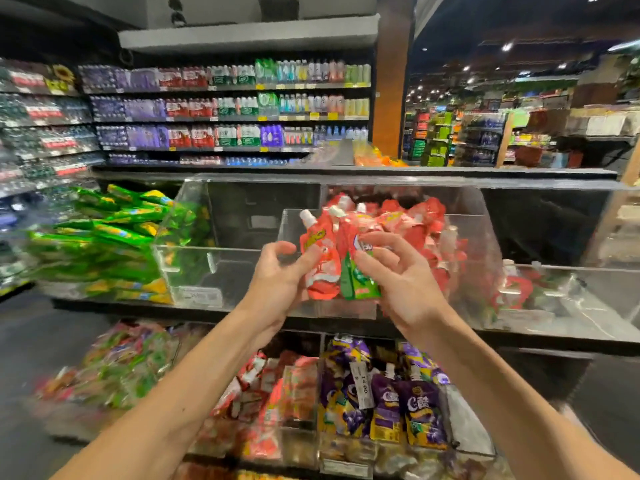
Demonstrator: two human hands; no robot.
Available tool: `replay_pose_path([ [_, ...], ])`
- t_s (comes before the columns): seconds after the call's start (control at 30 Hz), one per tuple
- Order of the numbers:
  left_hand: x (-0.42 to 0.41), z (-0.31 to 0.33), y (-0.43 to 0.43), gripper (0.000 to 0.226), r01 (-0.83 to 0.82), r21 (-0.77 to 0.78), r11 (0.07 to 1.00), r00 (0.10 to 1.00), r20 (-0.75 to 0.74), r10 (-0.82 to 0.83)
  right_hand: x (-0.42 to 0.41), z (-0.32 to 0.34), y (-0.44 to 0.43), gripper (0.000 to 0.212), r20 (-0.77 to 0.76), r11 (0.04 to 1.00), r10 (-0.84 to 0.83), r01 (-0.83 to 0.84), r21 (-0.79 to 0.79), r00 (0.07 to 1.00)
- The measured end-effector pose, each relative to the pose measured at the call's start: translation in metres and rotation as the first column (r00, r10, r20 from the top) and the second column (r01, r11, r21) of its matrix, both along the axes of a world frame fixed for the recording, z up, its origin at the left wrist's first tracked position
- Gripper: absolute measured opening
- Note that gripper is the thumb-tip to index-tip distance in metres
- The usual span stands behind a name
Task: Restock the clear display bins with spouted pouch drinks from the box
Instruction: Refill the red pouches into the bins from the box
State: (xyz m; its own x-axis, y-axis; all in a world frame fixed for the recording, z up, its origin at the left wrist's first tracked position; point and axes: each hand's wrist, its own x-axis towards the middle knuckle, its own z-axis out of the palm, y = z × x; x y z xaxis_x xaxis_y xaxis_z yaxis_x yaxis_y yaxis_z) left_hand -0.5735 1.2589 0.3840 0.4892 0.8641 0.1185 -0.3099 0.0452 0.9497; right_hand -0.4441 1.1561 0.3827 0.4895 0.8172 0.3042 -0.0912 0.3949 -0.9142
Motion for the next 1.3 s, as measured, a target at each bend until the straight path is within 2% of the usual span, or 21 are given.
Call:
replay_pose_path([
  [0.1, -0.02, -0.008, 0.008, 0.017, -0.064, -0.048, 0.997, 0.995, 0.07, 0.068, -0.023, -0.003, 0.026, 0.019, 0.017, 0.995, 0.096, -0.096, -0.027, 0.995],
  [0.17, -0.039, -0.012, 0.012, 0.027, -0.092, -0.055, 0.994, 0.991, 0.096, 0.097, -0.036, -0.006, 0.044, 0.02, 0.045, 0.99, 0.138, -0.136, -0.044, 0.989],
  [0.27, -0.069, -0.014, 0.018, 0.056, -0.082, 0.061, 0.995, 0.997, -0.008, 0.082, -0.055, -0.01, 0.07, 0.02, 0.073, 0.984, 0.177, -0.173, -0.05, 0.982],
  [0.33, -0.088, -0.013, 0.026, 0.057, -0.101, 0.182, 0.978, 0.987, -0.107, 0.122, -0.066, -0.01, 0.085, 0.02, 0.088, 0.981, 0.189, -0.184, -0.061, 0.978],
  [0.47, -0.107, 0.004, 0.056, 0.041, -0.171, 0.349, 0.921, 0.95, -0.19, 0.249, -0.085, 0.001, 0.122, 0.022, 0.085, 0.989, 0.137, -0.132, -0.071, 0.987],
  [0.6, -0.112, 0.033, 0.107, 0.024, -0.09, 0.346, 0.934, 0.98, -0.139, 0.145, -0.096, 0.032, 0.163, 0.024, 0.144, 1.0, 0.021, -0.019, -0.013, 0.989],
  [0.67, -0.117, 0.043, 0.144, 0.02, -0.021, 0.438, 0.899, 0.962, -0.236, 0.137, -0.097, 0.046, 0.185, 0.027, 0.205, 0.999, -0.014, 0.024, -0.045, 0.979],
  [0.73, -0.116, 0.045, 0.185, 0.018, 0.063, 0.565, 0.822, 0.87, -0.435, 0.232, -0.097, 0.047, 0.21, 0.027, 0.256, 0.99, -0.059, 0.089, -0.105, 0.965],
  [0.8, -0.105, 0.04, 0.22, 0.022, 0.232, 0.676, 0.7, 0.67, -0.633, 0.389, -0.096, 0.039, 0.238, 0.027, 0.356, 0.963, -0.139, 0.209, -0.167, 0.924],
  [0.83, -0.097, 0.036, 0.233, 0.016, 0.332, 0.69, 0.643, 0.554, -0.694, 0.459, -0.094, 0.033, 0.25, 0.027, 0.414, 0.942, -0.168, 0.269, -0.2, 0.895],
  [0.87, -0.089, 0.034, 0.241, 0.006, 0.412, 0.688, 0.597, 0.47, -0.722, 0.508, -0.092, 0.028, 0.26, 0.026, 0.467, 0.919, -0.177, 0.315, -0.236, 0.867],
  [0.93, -0.072, 0.03, 0.258, 0.033, 0.547, 0.634, 0.546, 0.381, -0.77, 0.512, -0.086, 0.022, 0.272, 0.032, 0.565, 0.863, -0.147, 0.385, -0.328, 0.812],
  [0.97, -0.063, 0.027, 0.269, 0.039, 0.585, 0.61, 0.534, 0.344, -0.783, 0.518, -0.082, 0.019, 0.276, 0.036, 0.594, 0.832, -0.123, 0.409, -0.375, 0.795],
  [1.0, -0.055, 0.025, 0.278, 0.041, 0.64, 0.586, 0.497, 0.297, -0.785, 0.543, -0.079, 0.016, 0.279, 0.036, 0.601, 0.809, -0.103, 0.418, -0.413, 0.793],
  [1.13, -0.035, 0.014, 0.302, 0.037, 0.768, 0.43, 0.475, 0.08, -0.799, 0.595, -0.075, 0.008, 0.283, 0.026, 0.604, 0.755, -0.099, 0.456, -0.472, 0.791],
  [1.23, -0.025, 0.016, 0.304, 0.034, 0.838, 0.335, 0.431, -0.005, -0.785, 0.619, -0.071, 0.006, 0.285, 0.027, 0.59, 0.736, -0.117, 0.468, -0.489, 0.799],
  [1.3, -0.023, 0.015, 0.302, 0.047, 0.87, 0.272, 0.411, -0.057, -0.772, 0.633, -0.069, 0.005, 0.285, 0.021, 0.575, 0.72, -0.102, 0.459, -0.521, 0.812],
])
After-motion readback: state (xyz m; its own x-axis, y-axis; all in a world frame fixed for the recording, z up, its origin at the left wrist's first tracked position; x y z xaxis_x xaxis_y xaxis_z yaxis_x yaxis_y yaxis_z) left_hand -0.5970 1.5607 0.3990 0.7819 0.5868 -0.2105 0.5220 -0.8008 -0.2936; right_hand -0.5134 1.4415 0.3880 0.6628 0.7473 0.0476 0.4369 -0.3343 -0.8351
